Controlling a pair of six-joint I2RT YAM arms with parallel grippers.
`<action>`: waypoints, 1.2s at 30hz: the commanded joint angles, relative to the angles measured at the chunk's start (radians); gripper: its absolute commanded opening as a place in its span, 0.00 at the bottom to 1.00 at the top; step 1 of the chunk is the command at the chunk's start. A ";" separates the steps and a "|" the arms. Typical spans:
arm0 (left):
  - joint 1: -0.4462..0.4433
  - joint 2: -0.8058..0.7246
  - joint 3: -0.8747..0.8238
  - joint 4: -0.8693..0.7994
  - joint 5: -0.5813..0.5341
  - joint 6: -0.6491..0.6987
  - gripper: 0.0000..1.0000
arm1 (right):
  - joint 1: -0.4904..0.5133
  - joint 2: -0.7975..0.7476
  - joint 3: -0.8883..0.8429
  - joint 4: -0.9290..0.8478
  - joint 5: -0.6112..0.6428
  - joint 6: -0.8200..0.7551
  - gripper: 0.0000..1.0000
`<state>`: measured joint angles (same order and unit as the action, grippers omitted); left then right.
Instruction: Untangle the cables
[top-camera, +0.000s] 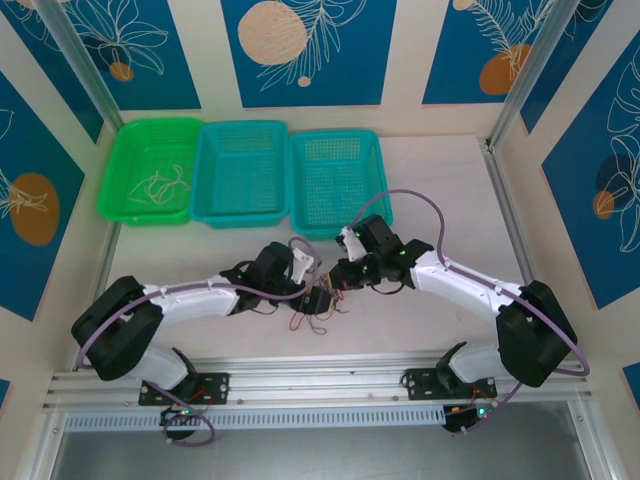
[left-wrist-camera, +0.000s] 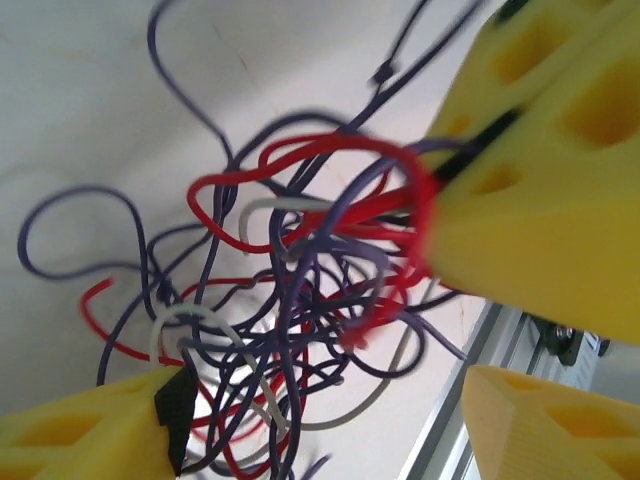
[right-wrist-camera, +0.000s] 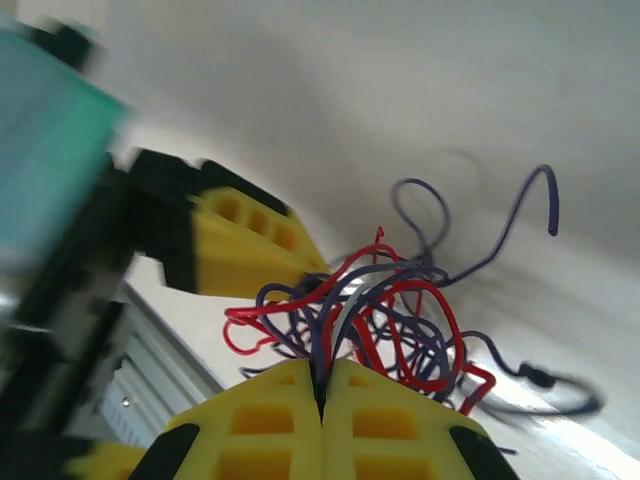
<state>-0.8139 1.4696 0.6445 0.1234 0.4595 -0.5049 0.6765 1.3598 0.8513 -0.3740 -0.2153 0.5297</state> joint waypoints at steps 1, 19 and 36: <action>0.005 0.030 -0.015 0.062 0.043 0.023 0.54 | 0.003 0.007 0.037 0.023 -0.096 -0.014 0.00; 0.046 0.049 -0.064 0.106 -0.068 -0.044 0.00 | -0.188 -0.328 -0.230 0.082 0.098 0.167 0.45; 0.046 0.099 -0.067 0.173 -0.040 -0.084 0.00 | -0.139 0.017 -0.290 0.411 -0.175 0.244 0.36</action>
<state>-0.7780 1.5532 0.5915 0.2584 0.3927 -0.5686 0.5304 1.3323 0.5766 -0.0742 -0.3008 0.7528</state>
